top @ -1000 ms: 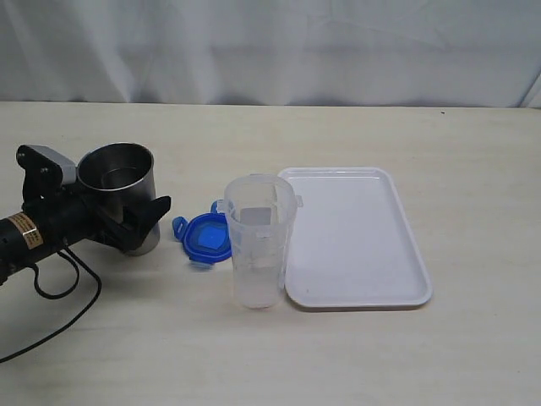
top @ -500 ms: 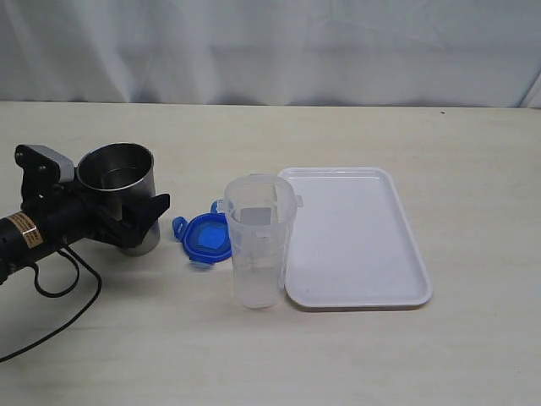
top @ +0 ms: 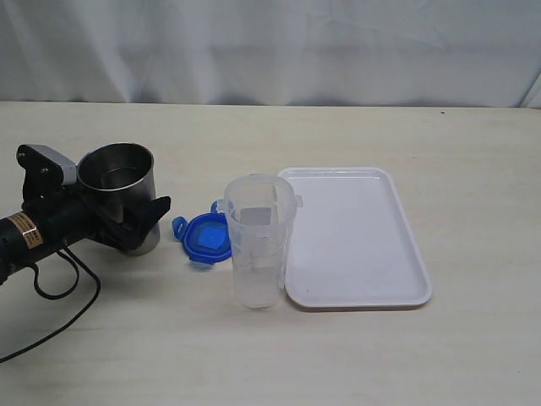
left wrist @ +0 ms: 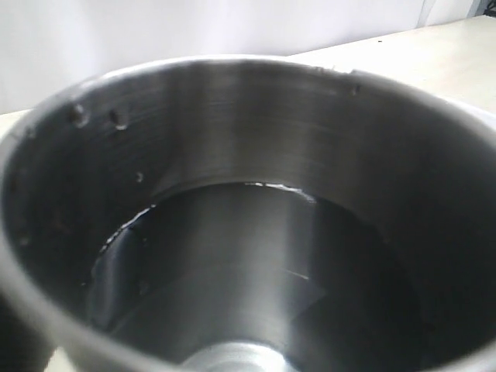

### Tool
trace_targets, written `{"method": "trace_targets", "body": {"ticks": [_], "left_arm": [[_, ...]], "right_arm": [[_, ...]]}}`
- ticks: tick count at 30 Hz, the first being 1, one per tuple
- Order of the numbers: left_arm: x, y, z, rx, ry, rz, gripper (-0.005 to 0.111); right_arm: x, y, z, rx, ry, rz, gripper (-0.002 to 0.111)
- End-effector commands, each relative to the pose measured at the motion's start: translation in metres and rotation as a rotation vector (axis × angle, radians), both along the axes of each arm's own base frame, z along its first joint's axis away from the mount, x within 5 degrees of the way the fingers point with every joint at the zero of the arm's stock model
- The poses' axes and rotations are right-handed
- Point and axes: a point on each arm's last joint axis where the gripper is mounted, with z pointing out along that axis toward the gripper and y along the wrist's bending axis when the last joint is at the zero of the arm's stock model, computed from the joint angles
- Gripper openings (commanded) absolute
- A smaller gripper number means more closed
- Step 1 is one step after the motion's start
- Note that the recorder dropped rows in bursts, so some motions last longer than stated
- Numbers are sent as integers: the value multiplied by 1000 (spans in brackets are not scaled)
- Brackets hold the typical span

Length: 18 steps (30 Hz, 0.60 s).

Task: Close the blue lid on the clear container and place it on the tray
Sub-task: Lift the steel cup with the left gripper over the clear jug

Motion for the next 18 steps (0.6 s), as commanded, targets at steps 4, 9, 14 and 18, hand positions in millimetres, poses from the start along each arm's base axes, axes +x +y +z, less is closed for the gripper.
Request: {"method": "trace_targets", "body": {"ticks": [4, 9, 14, 18], "left_arm": [[1, -1, 3, -7, -17, -15, 71], [1, -1, 3, -6, -17, -20, 50], [-1, -3, 3, -1, -17, -53, 27], [-3, -5, 3, -8, -8, -72, 0]], "right_arm": [[0, -1, 0, -13, -6, -5, 5], [0, -1, 0, -13, -6, -5, 5], [0, -1, 0, -13, -6, -5, 5], [0, -1, 0, -13, -6, -5, 5]]}}
